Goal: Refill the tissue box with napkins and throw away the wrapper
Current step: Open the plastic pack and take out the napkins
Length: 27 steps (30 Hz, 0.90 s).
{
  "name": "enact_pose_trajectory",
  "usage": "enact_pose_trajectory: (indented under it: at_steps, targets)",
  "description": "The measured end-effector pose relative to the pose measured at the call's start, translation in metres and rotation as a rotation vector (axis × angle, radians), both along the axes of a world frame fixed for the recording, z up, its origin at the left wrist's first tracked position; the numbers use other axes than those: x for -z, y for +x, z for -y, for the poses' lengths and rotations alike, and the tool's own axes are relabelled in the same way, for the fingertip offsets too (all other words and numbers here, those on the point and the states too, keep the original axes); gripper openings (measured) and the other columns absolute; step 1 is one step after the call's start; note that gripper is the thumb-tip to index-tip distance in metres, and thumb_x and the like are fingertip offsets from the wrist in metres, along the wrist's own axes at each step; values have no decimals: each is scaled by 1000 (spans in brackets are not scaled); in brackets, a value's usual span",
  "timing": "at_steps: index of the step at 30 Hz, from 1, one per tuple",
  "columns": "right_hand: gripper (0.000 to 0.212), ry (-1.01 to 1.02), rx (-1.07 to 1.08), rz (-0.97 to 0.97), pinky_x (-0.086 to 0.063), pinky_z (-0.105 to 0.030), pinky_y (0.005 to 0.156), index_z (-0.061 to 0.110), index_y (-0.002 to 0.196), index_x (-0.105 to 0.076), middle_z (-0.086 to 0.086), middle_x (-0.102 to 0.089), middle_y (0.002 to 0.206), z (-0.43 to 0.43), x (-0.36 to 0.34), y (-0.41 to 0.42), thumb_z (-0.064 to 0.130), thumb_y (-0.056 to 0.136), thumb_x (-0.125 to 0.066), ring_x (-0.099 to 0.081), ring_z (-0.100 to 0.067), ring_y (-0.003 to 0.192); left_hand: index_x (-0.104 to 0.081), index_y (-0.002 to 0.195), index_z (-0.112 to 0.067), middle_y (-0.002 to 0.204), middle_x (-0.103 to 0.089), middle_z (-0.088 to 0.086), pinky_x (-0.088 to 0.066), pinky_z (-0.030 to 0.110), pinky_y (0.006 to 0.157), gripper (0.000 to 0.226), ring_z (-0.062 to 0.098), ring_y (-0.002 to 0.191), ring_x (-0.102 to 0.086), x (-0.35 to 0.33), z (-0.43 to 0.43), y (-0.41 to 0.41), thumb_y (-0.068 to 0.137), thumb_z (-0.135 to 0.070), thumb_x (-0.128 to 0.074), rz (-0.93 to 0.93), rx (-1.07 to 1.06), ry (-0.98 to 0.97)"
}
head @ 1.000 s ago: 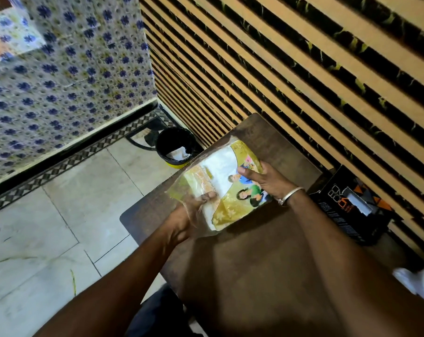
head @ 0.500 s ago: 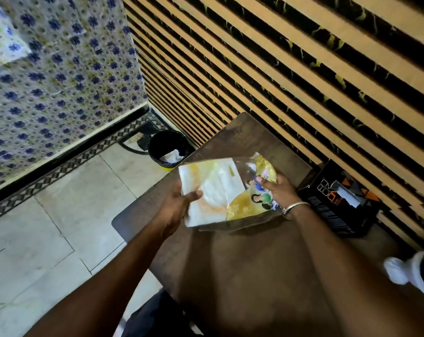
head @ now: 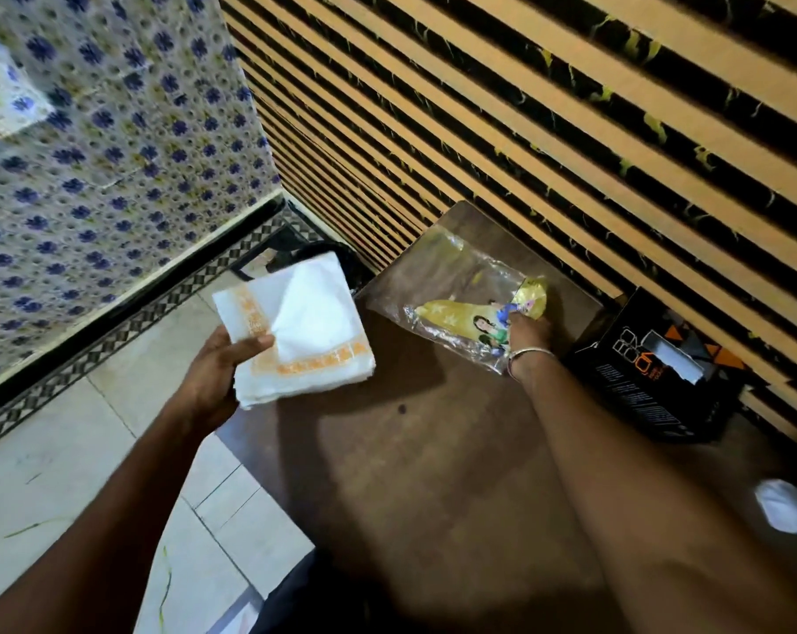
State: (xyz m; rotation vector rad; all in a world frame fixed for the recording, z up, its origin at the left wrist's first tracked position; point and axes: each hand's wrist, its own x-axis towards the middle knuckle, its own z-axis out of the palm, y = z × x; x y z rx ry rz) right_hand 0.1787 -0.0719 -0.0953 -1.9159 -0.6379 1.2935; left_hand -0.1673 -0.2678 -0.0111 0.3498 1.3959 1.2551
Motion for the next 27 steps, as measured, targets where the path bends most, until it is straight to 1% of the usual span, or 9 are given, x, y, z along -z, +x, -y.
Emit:
enact_pose_trajectory:
  at_steps: [2,4,6,8,12,15,19,23,27]
  targets:
    - [41,-10,-16,-30,-57,-49,77,0,126,-58,-16,-68,115,3,-8,-15,9,86,-64,-69,-33,94,-65,114,-13,110,-73,15,-60,38,66,33,30,91,-74,8,0,8,90,7,-53,-20,150,-66]
    - [42,-31,-70,-47,-60,-35,64,-3,132,-54,-19,-65,121,7,-19,-23,3,91,-61,-70,-32,94,-61,121,-9,116,-70,20,-60,40,72,38,35,97,-71,20,-3,19,87,7,-58,-34,348,-123]
    - [41,-47,-129,-32,-51,-19,41,-3,131,-54,-19,-66,111,10,-21,-20,2,92,-62,-70,-19,69,-60,125,-7,116,-71,18,-60,37,75,41,34,100,-70,34,-8,33,87,8,-61,-50,516,-178]
    - [38,-40,-145,-51,-46,-15,37,-3,129,-55,-18,-64,99,16,-24,-13,0,91,-62,-64,-10,56,-60,125,-3,115,-72,17,-60,34,78,38,35,103,-69,45,-16,45,88,5,-63,-76,652,-205]
    - [44,-51,-94,149,-49,-23,71,-3,127,-56,-22,-65,121,41,-27,4,20,91,-67,-66,-34,102,-58,127,-12,119,-71,12,-57,45,92,44,33,107,-69,58,-33,59,86,-14,-72,-213,821,-248]
    - [58,-87,-87,315,-44,-38,89,-4,131,-53,-24,-59,131,99,-29,1,37,91,-63,-58,-39,117,-55,129,-21,122,-67,1,-52,42,99,49,24,108,-66,57,-44,70,85,-31,-74,-474,814,-287]
    - [70,-260,-222,104,-34,-43,112,-1,135,-52,-20,-50,144,187,-14,-29,49,87,-60,-46,-39,133,-53,132,-14,116,-61,-4,-47,30,89,57,21,107,-62,46,-36,82,87,-47,-67,-938,638,-259]
    - [94,-451,-265,-8,-24,-55,117,7,144,-43,-20,-40,152,236,0,-73,69,73,-53,-36,-42,140,-52,134,-11,127,-60,15,-49,40,94,52,34,113,-60,49,-9,95,93,-43,-58,-1153,584,-279]
    - [109,-455,-243,-32,-27,-58,116,14,136,-52,-14,-46,149,251,33,-97,78,48,-47,-36,-39,140,-48,132,-5,129,-50,22,-37,48,101,46,43,119,-46,60,7,111,98,-36,-49,-1221,656,-397]
